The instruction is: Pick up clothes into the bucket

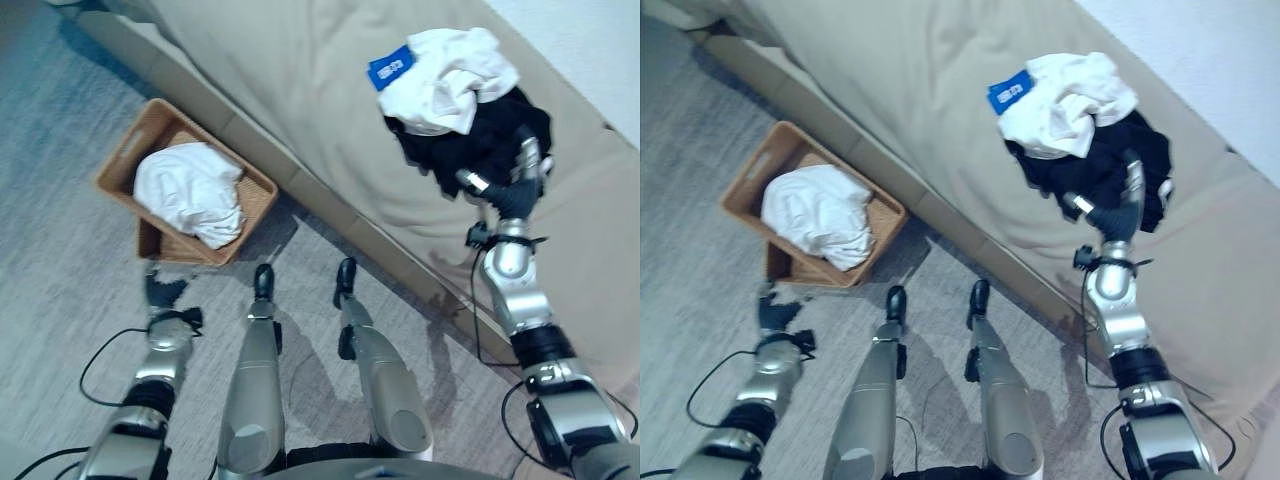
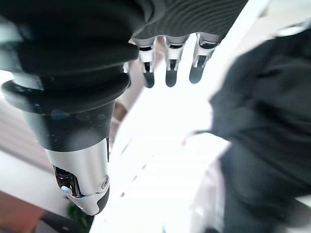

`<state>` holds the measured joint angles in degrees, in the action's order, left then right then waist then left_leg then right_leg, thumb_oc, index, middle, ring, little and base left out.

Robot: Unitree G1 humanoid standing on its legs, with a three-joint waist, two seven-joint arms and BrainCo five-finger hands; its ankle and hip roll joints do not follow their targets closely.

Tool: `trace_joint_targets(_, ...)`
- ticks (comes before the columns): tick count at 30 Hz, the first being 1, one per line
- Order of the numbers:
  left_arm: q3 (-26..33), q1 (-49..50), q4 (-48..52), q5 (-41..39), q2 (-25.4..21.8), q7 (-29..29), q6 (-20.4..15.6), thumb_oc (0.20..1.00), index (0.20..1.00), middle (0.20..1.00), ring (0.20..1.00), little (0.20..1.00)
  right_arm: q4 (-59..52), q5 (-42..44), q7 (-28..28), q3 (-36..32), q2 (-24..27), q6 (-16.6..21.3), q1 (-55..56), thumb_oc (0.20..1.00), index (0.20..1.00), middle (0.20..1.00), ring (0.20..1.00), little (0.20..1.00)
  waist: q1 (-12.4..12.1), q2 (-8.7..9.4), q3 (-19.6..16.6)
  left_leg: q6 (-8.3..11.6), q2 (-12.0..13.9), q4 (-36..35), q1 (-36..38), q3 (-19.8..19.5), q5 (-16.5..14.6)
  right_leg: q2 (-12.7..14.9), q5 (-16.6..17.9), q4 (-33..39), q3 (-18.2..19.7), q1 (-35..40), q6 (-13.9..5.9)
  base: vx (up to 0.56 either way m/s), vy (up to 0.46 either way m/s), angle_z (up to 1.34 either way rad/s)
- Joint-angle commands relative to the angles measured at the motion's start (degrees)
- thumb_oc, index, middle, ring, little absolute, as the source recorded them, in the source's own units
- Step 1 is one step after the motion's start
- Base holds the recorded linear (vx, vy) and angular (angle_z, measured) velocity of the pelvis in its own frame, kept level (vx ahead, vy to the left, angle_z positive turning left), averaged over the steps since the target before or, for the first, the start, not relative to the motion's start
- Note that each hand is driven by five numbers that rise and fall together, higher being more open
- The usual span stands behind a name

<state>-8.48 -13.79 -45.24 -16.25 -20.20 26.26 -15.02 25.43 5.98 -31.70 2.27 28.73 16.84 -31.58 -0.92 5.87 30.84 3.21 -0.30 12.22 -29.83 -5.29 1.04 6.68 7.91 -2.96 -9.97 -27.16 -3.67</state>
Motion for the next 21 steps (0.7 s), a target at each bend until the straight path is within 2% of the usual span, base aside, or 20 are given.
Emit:
trace_joint_targets(1,-3.7,1.9,0.7,4.6,2.6,-2.9,-1.6,1.0,1.0,1.0,1.0,1.0,1.8,-3.0,-5.1,-4.0,8.6,-1.3,-2.0,1.0,1.0,1.0,1.0,1.0,0.2,-5.6,-1.0,-0.09,-1.6,-3.0,3.1,-3.6,1.6,3.4,-9.7,-12.5,-0.8,0.2,-3.21,0.01,-0.087,0.27)
trace_joint_targets(2,-6.2,1.9,0.1,6.0,3.1,-3.6,-1.3,1.0,1.0,1.0,1.0,1.0,5.5,-3.0,-5.9,-3.7,10.8,-2.1,-4.2,1.0,1.0,1.0,1.0,1.0,-0.1,-6.7,-1.0,0.16,-1.4,-4.6,3.5,-4.0,2.7,3.6,-10.3,-13.4,-1.3,-0.1,-3.17,0.02,-0.064,0.28)
trace_joint_targets(3,-6.2,1.9,0.1,6.0,3.1,-3.6,-1.3,1.0,1.0,1.0,1.0,1.0,5.5,-3.0,-5.9,-3.7,10.8,-2.1,-4.2,1.0,1.0,1.0,1.0,1.0,-0.1,-6.7,-1.0,0.16,-1.4,-4.6,3.5,-4.0,2.7,3.6,-10.3,-13.4,-1.3,-0.1,-3.17,0.0,-0.079,0.38)
trace_joint_targets(4,-10.6,2.0,0.7,9.0,3.7,-4.8,-0.9,1.0,1.0,1.0,1.0,1.0,10.0,-3.0,-7.3,-2.7,13.8,-3.2,-8.4,1.0,1.0,1.0,1.0,1.0,-0.2,-8.52,-1.0,0.43,-1.0,-7.5,4.2,-4.4,4.3,4.0,-11.0,-14.5,-1.5,-0.9,-3.06,0.01,-0.083,0.3)
trace_joint_targets(6,-17.1,1.8,2.5,12.4,4.2,-6.9,-0.7,1.0,1.0,1.0,1.0,1.0,17.9,-2.9,-8.7,-0.9,18.2,-4.8,-13.1,1.0,1.0,1.0,1.0,1.0,-0.4,-10.76,-1.0,1.19,-0.8,-10.6,4.8,-5.2,6.3,4.7,-12.2,-16.0,-2.3,-1.8,-2.95,0.0,-0.072,0.16)
trace_joint_targets(7,-17.0,1.8,2.5,12.5,4.3,-6.9,-0.7,1.0,1.0,1.0,1.0,1.0,18.2,-2.8,-8.7,-0.6,18.3,-4.6,-13.5,1.0,1.0,1.0,1.0,1.0,-0.3,-10.9,-1.0,1.2,-0.8,-10.8,4.8,-5.2,6.4,4.7,-12.3,-16.1,-2.3,-1.9,-2.95,-0.02,-0.033,0.18)
trace_joint_targets(8,-21.2,1.1,3.4,13.7,4.7,-8.7,-0.6,1.0,1.0,1.0,1.0,1.0,24.7,-1.4,-8.1,1.5,21.6,-5.6,-17.5,1.0,1.0,1.0,1.0,1.0,0.0,-12.69,-1.1,1.69,-0.8,-12.8,5.2,-5.7,7.6,5.3,-13.3,-18.0,-2.6,-2.9,-2.78,-0.01,-0.022,0.22)
trace_joint_targets(9,-21.2,1.1,3.3,13.7,4.8,-8.7,-0.6,1.0,1.0,1.0,1.0,1.0,24.9,-1.3,-8.1,1.8,21.7,-5.6,-17.8,1.0,1.0,1.0,1.0,1.0,0.1,-12.79,-1.1,1.69,-0.8,-12.9,5.1,-5.7,7.6,5.3,-13.4,-18.1,-2.6,-3.0,-2.78,-0.01,-0.039,0.27)
trace_joint_targets(10,-25.0,1.0,6.3,13.0,5.6,-10.4,-0.8,1.0,1.0,1.0,1.0,1.0,31.2,0.1,-6.9,4.3,24.7,-7.0,-21.6,1.0,1.0,1.0,1.0,1.0,0.4,-14.61,-1.0,1.74,-1.2,-13.4,5.2,-5.3,7.9,5.8,-14.3,-20.4,-2.2,-4.3,-2.62,0.01,-0.019,0.13)
trace_joint_targets(11,-24.9,1.0,6.3,13.0,5.7,-10.4,-0.7,1.0,1.0,1.0,1.0,1.0,31.6,0.2,-6.8,4.8,24.9,-6.8,-22.1,1.0,1.0,1.0,1.0,1.0,0.5,-14.69,-1.0,1.74,-1.3,-13.3,5.1,-5.3,7.9,5.9,-14.4,-20.6,-2.1,-4.5,-2.62,0.02,-0.016,0.09)
trace_joint_targets(12,-27.1,0.7,6.5,11.8,6.5,-11.2,-0.8,1.0,1.0,1.0,1.0,1.0,36.8,0.8,-5.1,7.7,26.0,-8.0,-25.8,1.0,1.0,1.0,1.0,1.0,0.6,-15.85,-1.0,1.64,-1.5,-13.0,4.7,-4.5,7.9,6.2,-14.9,-22.4,-1.2,-5.8,-2.41,0.02,-0.015,0.07)
trace_joint_targets(13,-27.4,0.0,6.0,11.1,7.2,-11.5,-0.7,1.0,1.0,1.0,1.0,1.0,40.2,0.8,-3.5,10.1,27.1,-8.7,-28.0,1.0,1.0,1.0,1.0,1.0,0.8,-16.27,-1.0,1.6,-1.6,-12.7,4.2,-4.1,7.9,6.3,-15.0,-23.4,-0.4,-7.0,-2.45,0.02,-0.015,0.08)
trace_joint_targets(17,-27.5,-0.4,6.6,7.4,8.4,-11.8,-0.6,1.0,1.0,1.0,1.0,1.0,47.3,-1.3,-0.7,15.9,28.7,-11.3,-32.8,1.0,1.0,1.0,1.0,1.0,0.9,-17.66,-1.0,1.79,-1.4,-12.5,2.8,-2.9,8.2,6.5,-15.3,-25.3,0.9,-9.6,-2.45,0.01,-0.054,-0.07)
trace_joint_targets(18,-27.1,-0.5,6.5,5.3,8.6,-11.3,-0.5,1.0,1.0,1.0,1.0,1.0,50.2,-3.3,0.8,19.1,29.0,-13.0,-35.2,1.0,1.0,1.0,1.0,1.0,0.7,-18.66,-1.0,1.9,-1.2,-12.2,1.5,-2.3,8.4,6.4,-15.6,-26.8,1.6,-12.0,-2.36,0.0,-0.047,-0.11)
trace_joint_targets(21,-26.5,-0.8,6.1,4.2,9.1,-11.0,-0.1,1.0,1.0,1.0,1.0,1.0,51.5,-4.2,1.6,21.2,29.1,-13.4,-37.0,1.0,1.0,1.0,1.0,1.0,0.9,-19.02,-1.0,1.93,-1.1,-11.6,0.1,-1.5,8.4,5.9,-15.6,-27.8,2.6,-14.0,-2.28,0.0,-0.049,-0.05)
